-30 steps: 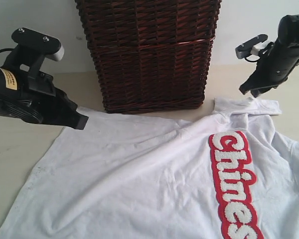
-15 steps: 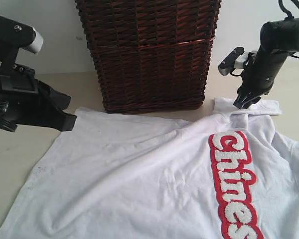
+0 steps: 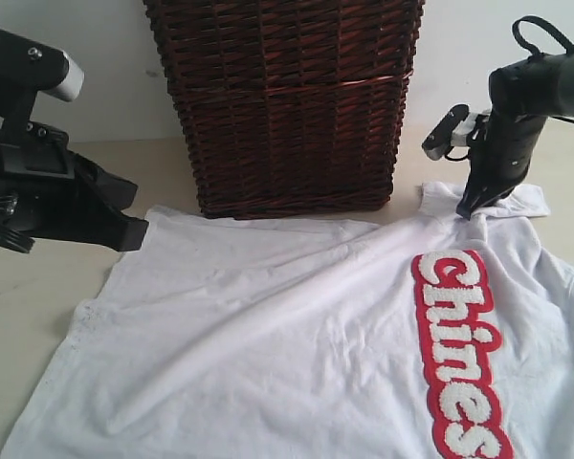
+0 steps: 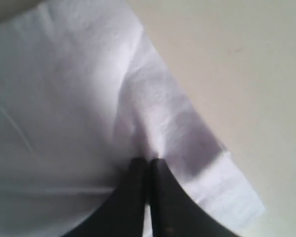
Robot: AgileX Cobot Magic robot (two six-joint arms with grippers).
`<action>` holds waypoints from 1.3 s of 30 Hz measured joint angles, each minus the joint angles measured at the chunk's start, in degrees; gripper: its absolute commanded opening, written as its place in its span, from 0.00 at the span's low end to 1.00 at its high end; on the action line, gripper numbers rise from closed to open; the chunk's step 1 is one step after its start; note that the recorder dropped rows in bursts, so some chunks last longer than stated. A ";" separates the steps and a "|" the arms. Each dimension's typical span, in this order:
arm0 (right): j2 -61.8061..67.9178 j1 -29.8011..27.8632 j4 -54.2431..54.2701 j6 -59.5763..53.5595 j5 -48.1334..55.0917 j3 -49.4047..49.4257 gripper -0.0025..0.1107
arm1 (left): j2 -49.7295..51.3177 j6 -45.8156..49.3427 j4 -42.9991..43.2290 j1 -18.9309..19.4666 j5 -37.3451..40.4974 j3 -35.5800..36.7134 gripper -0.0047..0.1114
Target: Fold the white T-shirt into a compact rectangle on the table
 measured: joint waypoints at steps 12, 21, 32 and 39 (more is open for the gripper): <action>0.34 0.00 1.88 1.77 -10.59 -2.00 0.12 | 0.00 0.00 -0.12 0.00 0.00 0.00 0.04; 0.34 0.00 4.54 -0.43 -15.51 -2.00 0.39 | 0.00 0.00 -0.22 0.00 0.00 0.00 0.04; -0.33 -1.26 -1.70 17.39 -5.94 -2.00 0.32 | 2.04 0.00 -0.22 0.00 1.10 0.09 0.04; 0.00 -7.16 5.34 29.82 -7.96 -2.46 0.35 | 2.04 0.00 -0.22 0.00 1.48 0.13 0.04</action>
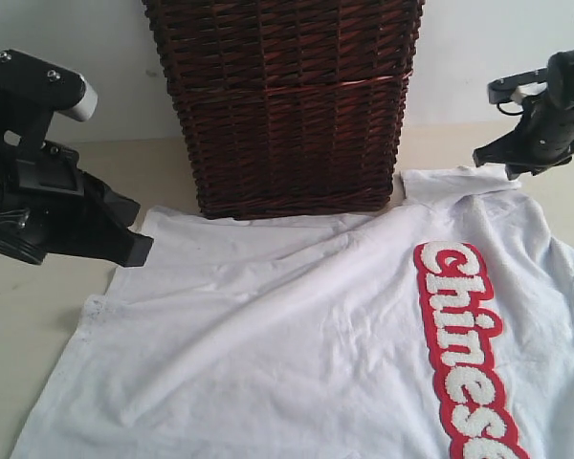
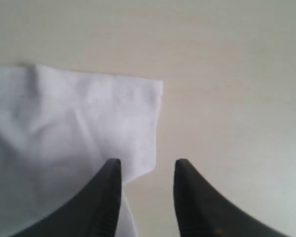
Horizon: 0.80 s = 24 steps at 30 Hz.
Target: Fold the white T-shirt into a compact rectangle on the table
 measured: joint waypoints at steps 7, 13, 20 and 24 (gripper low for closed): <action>5.01 -1.64 9.97 -1.66 -1.02 -6.13 0.44 | 0.00 0.00 0.00 0.00 0.00 0.00 0.04; 9.23 -1.76 12.27 -1.96 0.20 -11.84 0.21 | 0.00 0.00 0.00 0.00 0.00 0.00 0.04; 10.33 -1.76 12.67 -6.72 0.69 -16.06 0.02 | 0.00 0.00 0.00 0.00 0.00 0.00 0.04; 10.33 -1.76 15.51 -10.53 0.59 -18.32 0.02 | 0.00 0.00 0.00 0.00 0.00 0.00 0.04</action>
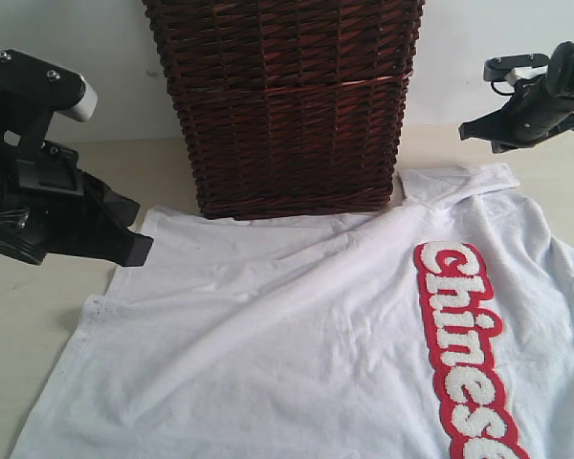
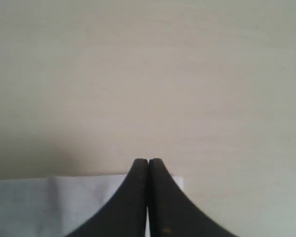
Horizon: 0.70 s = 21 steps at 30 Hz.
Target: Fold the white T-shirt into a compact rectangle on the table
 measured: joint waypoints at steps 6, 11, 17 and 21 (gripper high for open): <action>0.38 0.00 7.98 -7.33 1.55 -0.26 0.12 | 0.00 0.00 0.00 0.00 0.00 0.00 0.04; 0.75 0.00 6.92 -5.64 3.94 -0.36 0.56 | 0.00 0.00 0.00 0.00 0.00 0.00 0.04; 1.19 0.00 -5.08 8.98 5.39 -0.36 0.52 | 0.00 0.00 0.00 0.00 0.00 0.00 0.04; 1.89 -0.11 -4.46 9.16 5.87 -0.36 0.39 | 0.00 0.00 0.00 0.00 0.00 0.00 0.04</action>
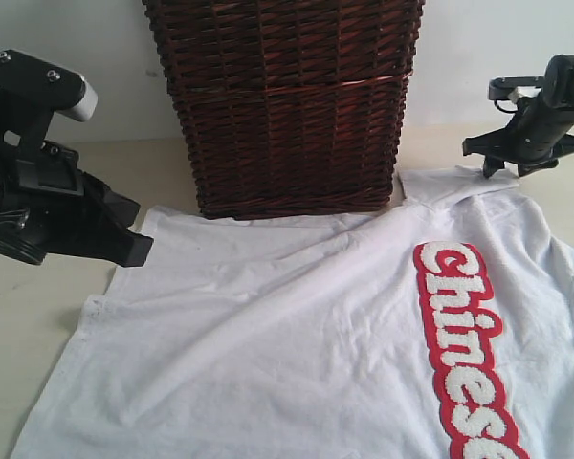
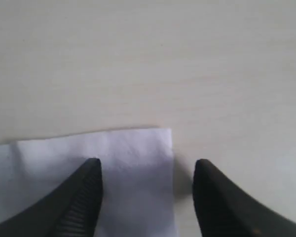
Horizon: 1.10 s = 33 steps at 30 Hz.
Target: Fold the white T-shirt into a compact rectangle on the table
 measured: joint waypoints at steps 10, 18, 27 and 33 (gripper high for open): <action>0.20 0.00 10.69 -12.85 0.11 -0.15 0.02 | 0.00 0.00 0.00 0.00 0.11 0.00 0.04; -3.01 0.00 9.60 -13.60 -2.20 -0.15 0.02 | 0.00 0.00 0.00 0.00 0.11 0.00 0.04; -3.05 0.10 34.79 -38.41 -4.98 -0.15 0.32 | 0.00 0.00 0.00 0.00 0.11 0.00 0.04; -1.97 0.19 18.62 -20.09 -4.72 -1.76 0.38 | 0.00 0.00 0.00 0.00 0.11 0.00 0.04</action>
